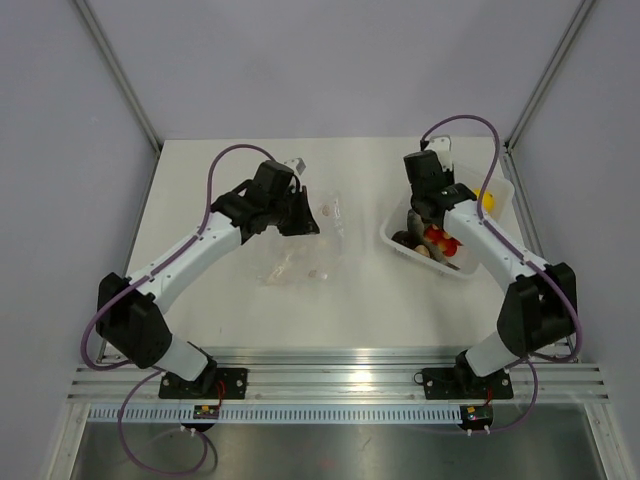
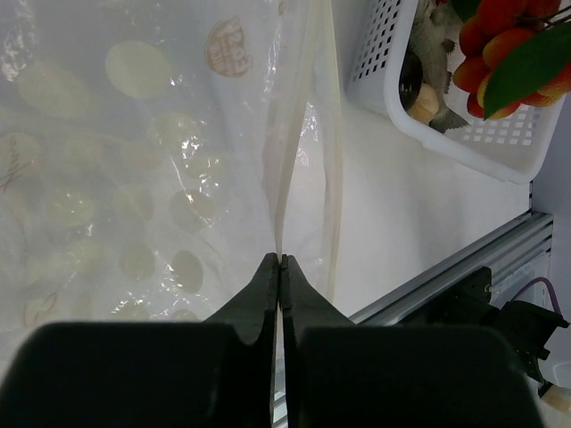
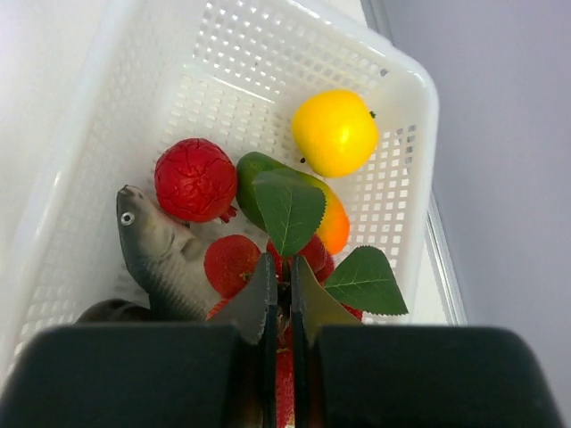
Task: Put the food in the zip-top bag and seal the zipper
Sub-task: Pick up the fake fruit from the bin.
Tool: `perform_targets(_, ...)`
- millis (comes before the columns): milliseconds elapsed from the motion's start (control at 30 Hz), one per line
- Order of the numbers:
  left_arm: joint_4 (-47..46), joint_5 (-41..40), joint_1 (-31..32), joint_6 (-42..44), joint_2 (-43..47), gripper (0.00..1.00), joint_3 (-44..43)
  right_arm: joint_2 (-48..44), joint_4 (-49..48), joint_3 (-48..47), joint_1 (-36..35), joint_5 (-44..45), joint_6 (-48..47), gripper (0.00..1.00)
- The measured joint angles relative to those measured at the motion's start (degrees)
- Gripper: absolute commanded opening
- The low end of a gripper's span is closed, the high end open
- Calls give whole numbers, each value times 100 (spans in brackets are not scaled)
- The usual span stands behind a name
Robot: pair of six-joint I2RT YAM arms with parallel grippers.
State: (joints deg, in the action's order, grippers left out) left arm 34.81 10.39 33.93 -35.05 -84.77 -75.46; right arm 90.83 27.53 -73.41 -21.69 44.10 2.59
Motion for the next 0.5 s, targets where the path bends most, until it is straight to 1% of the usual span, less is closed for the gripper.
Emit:
perform_targets(167,-46,164,22,-74,-240,0,-197,-745,424,-179,-2,-179,271,0)
perform_targets(300,-92,275,48,-103,-361,0,-437,-1097,763,-564,-2,-345,402,0)
perform_targets(500,-122,330,59,-105,-391,0,-640,-1528,1060,-1244,-7,-1040,688,0)
